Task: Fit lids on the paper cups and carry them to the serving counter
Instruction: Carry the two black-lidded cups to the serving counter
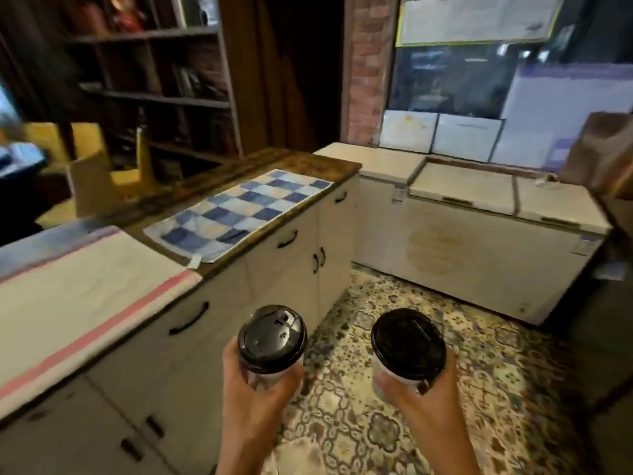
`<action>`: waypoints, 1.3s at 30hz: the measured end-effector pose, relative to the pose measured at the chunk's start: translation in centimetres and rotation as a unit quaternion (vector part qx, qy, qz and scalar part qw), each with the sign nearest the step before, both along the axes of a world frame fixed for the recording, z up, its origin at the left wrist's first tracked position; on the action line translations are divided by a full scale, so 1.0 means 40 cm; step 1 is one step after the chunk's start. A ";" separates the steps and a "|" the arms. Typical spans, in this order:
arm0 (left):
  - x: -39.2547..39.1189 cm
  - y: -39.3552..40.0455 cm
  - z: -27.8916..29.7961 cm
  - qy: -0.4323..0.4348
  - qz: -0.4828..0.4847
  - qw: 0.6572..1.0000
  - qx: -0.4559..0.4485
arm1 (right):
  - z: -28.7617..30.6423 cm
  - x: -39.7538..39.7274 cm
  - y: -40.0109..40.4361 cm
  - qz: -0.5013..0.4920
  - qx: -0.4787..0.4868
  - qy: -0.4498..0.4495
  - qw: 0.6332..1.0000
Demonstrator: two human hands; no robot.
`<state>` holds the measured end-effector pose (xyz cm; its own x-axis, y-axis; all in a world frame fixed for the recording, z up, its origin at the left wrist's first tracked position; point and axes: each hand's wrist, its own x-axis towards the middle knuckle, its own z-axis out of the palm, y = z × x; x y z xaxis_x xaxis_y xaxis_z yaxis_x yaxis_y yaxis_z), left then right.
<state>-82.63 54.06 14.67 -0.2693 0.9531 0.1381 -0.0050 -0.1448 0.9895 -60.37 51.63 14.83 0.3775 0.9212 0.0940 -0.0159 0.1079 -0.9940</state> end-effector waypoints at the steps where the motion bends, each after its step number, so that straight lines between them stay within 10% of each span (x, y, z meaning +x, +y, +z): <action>1: -0.064 0.011 0.003 -0.004 0.023 1.000 0.002 | 0.007 -0.060 0.037 0.022 0.000 -0.004 1.000; 22: -0.912 0.106 0.007 -0.008 0.404 0.915 -0.007 | -0.009 -1.072 0.543 0.452 -0.023 -0.020 0.891; 39: -1.486 0.233 -0.036 -0.017 0.503 0.864 -0.011 | -0.051 -1.701 0.733 0.514 0.006 -0.059 0.856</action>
